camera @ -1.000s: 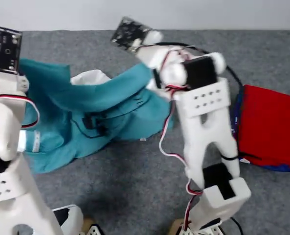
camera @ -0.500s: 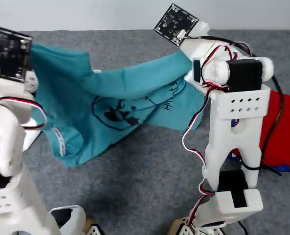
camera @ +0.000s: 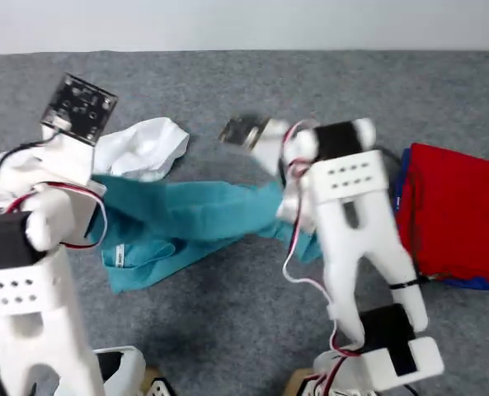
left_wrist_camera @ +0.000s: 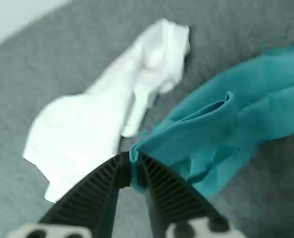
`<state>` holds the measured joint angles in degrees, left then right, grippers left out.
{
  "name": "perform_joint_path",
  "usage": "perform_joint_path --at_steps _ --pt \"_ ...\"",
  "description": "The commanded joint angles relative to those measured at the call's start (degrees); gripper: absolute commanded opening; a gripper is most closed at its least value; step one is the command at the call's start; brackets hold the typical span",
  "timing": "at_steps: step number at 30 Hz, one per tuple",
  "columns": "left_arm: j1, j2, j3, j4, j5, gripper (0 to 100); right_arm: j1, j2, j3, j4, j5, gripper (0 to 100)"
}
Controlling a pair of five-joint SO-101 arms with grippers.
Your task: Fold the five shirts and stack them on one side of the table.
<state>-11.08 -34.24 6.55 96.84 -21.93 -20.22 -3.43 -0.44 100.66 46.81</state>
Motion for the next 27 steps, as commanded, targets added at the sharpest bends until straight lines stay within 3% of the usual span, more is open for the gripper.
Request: perform_joint_path --at_steps 1,7,12,14,19,27 --pt "0.1 -0.9 4.6 -2.5 -0.5 0 -3.6 -2.9 9.8 -3.1 -1.6 1.0" --pt "-4.0 -0.9 9.9 -7.5 -0.5 0 -12.6 -2.9 23.3 -12.4 -5.8 2.0" --pt "-8.9 -0.9 11.5 -9.1 -0.7 0 -14.4 -3.5 16.4 -2.9 -11.0 23.5" --pt "-10.0 -0.9 11.5 -9.1 -0.7 0 -13.8 -3.2 9.2 1.8 -11.4 27.6" --pt "-10.4 -0.9 11.5 -9.1 -0.7 0 -11.1 -2.5 -2.5 0.9 -11.4 23.6" --pt "-10.4 -0.8 11.6 -9.4 -0.6 0 -11.0 11.5 -3.3 1.9 -12.0 23.1"
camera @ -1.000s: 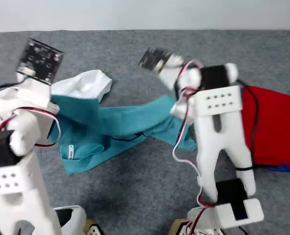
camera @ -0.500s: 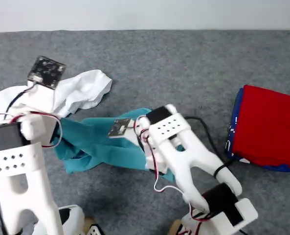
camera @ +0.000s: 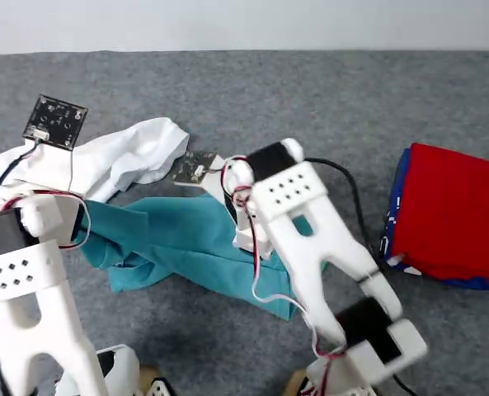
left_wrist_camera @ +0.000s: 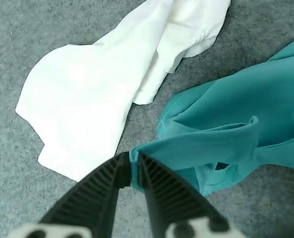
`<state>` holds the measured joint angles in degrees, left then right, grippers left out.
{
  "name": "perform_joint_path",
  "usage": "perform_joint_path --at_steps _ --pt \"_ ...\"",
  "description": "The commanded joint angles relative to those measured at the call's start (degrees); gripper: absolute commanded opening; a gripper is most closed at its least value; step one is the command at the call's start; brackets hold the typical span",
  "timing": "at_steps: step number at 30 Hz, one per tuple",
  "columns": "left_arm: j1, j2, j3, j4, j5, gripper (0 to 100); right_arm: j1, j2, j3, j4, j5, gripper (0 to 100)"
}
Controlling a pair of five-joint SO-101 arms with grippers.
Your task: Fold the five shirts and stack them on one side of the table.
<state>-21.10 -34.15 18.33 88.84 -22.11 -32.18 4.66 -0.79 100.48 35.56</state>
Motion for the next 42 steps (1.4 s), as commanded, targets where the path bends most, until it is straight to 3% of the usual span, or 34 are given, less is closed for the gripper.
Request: perform_joint_path --at_steps 1,21,26,31,42 --pt "-0.4 -0.9 -0.2 -1.4 -0.4 0 0.9 5.2 -2.9 2.1 -0.7 23.1" --pt "-0.3 -1.0 5.2 -6.8 -0.5 0 0.0 20.8 -3.2 1.9 -2.5 23.0" --pt "-0.3 -0.7 5.2 -6.8 -0.5 0 -0.5 22.3 -3.2 1.9 -2.7 22.7" --pt "-0.3 -0.6 5.2 -6.8 -0.5 0 -3.6 22.5 -3.2 2.0 -2.7 13.9" --pt "-0.4 -0.6 5.2 -6.8 -0.5 0 -4.2 22.7 -3.1 1.9 -2.8 15.0"
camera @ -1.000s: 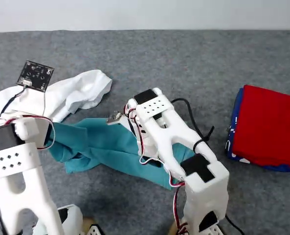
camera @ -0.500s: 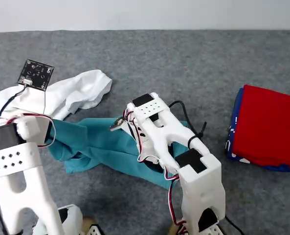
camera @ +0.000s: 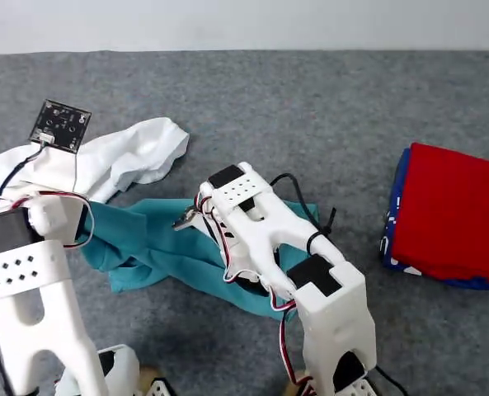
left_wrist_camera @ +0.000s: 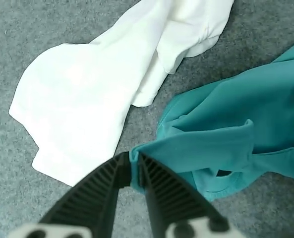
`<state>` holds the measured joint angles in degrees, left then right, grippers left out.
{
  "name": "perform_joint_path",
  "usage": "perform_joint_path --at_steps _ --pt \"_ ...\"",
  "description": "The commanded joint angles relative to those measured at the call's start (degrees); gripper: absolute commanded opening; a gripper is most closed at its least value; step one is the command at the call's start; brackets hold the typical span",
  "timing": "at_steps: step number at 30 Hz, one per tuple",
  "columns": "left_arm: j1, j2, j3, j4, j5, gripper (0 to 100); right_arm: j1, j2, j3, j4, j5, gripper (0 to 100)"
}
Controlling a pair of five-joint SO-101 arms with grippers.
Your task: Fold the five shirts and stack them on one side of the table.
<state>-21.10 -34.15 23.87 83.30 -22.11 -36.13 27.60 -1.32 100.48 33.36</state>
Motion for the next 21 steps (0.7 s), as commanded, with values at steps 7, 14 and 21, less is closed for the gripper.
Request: perform_joint_path --at_steps 7,14,21 --pt "-0.4 -0.6 -0.3 -1.2 -0.5 0 -0.1 5.1 -2.7 2.1 -0.6 14.7" --pt "-0.4 -0.6 -0.2 -1.2 -0.5 0 0.1 4.0 -6.7 2.2 -0.4 0.8" --pt "-0.4 -0.6 -0.2 -1.2 -0.5 0 0.8 -2.9 -7.1 2.4 0.0 0.9"
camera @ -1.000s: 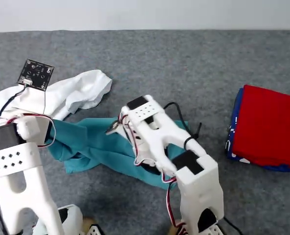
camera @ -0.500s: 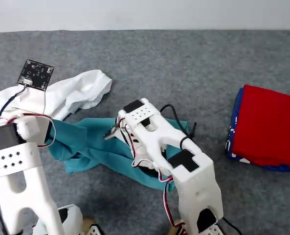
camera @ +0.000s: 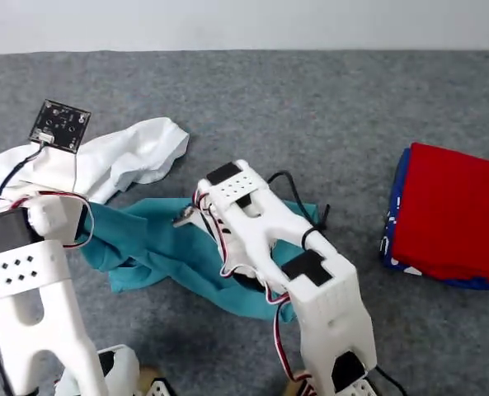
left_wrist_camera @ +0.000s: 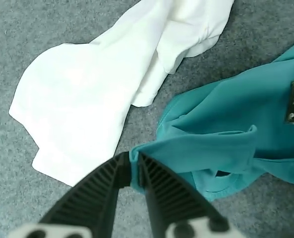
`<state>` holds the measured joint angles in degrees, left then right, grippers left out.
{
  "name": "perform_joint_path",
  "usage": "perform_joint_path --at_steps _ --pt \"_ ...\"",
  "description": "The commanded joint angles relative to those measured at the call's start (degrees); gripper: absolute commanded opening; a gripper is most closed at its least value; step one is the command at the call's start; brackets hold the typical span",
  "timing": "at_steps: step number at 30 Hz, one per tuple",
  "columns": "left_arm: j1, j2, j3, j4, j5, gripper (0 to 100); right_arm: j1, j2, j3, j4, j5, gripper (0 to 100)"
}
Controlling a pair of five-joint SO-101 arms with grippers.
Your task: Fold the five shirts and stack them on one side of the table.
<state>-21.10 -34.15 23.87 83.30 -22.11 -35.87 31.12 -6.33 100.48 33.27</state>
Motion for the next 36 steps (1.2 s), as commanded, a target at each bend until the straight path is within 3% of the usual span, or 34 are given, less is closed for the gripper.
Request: perform_joint_path --at_steps 1,11,19,25,32,36 --pt "-0.4 -0.6 -0.2 -1.2 -0.5 0 0.6 -8.0 -2.0 2.4 0.1 0.9" --pt "-0.4 -0.5 -0.2 -1.2 -0.5 0 6.6 -24.0 -2.0 2.0 1.8 1.0" --pt "-0.2 -0.5 2.4 -4.6 -0.4 0 9.2 -8.6 -4.9 -6.3 0.2 1.3" --pt "-0.4 -1.0 4.4 -4.5 -0.5 0 7.9 0.0 -14.7 2.6 -0.3 12.6" --pt "-0.4 -1.0 4.2 -4.8 -0.5 0 6.7 1.2 -14.9 2.5 -0.2 13.6" --pt "-0.4 -1.0 4.1 -4.8 -0.5 0 6.8 1.7 -14.9 2.6 -0.4 18.9"
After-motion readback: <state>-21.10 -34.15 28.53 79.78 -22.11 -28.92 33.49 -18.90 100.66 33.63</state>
